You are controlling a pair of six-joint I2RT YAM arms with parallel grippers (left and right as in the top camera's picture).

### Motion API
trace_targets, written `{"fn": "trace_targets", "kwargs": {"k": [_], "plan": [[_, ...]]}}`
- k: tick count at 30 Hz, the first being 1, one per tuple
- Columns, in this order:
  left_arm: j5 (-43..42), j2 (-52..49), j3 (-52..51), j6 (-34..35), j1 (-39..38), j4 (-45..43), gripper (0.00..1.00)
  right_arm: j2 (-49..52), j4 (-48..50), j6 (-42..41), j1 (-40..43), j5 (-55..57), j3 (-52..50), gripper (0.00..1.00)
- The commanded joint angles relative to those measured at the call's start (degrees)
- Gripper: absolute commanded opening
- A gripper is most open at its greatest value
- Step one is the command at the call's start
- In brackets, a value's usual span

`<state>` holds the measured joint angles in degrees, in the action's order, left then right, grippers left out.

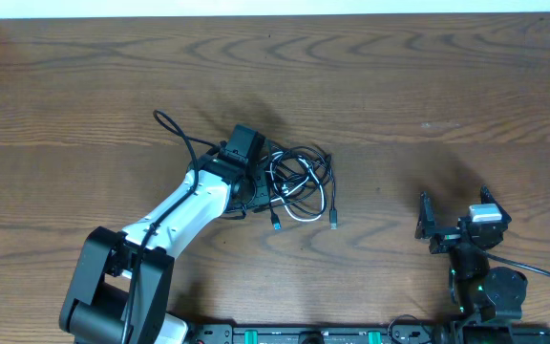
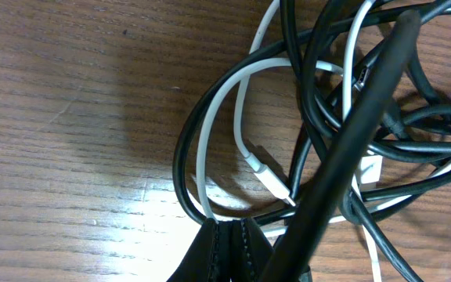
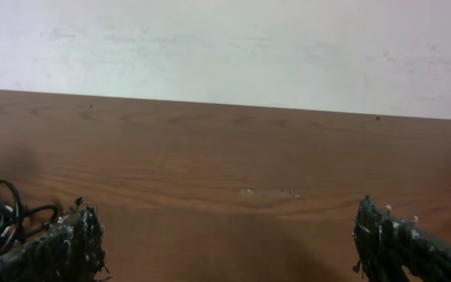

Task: Untangle cables
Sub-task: 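Close the left gripper on the cable bundle and lift it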

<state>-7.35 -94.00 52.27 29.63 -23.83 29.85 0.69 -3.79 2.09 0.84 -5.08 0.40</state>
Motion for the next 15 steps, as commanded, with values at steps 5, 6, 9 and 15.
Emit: {"fn": "trace_targets", "kwargs": {"k": [5,6,9,15], "plan": [[1.0,6.0,1.4,-0.1,-0.1,1.6,0.07,-0.4,-0.2,-0.6,0.3,0.5,-0.1,0.99],[0.9,7.8,1.4,-0.1,-0.1,2.0,0.07,-0.4,-0.2,-0.6,0.3,0.5,-0.1,0.99],[0.3,12.8,1.4,-0.1,-0.1,2.7,0.07,-0.4,-0.2,-0.6,0.3,0.5,-0.1,0.99],[0.3,18.3,1.4,2.0,-0.3,2.8,0.59,-0.4,-0.2,-0.6,0.3,0.5,-0.1,0.99]]}}
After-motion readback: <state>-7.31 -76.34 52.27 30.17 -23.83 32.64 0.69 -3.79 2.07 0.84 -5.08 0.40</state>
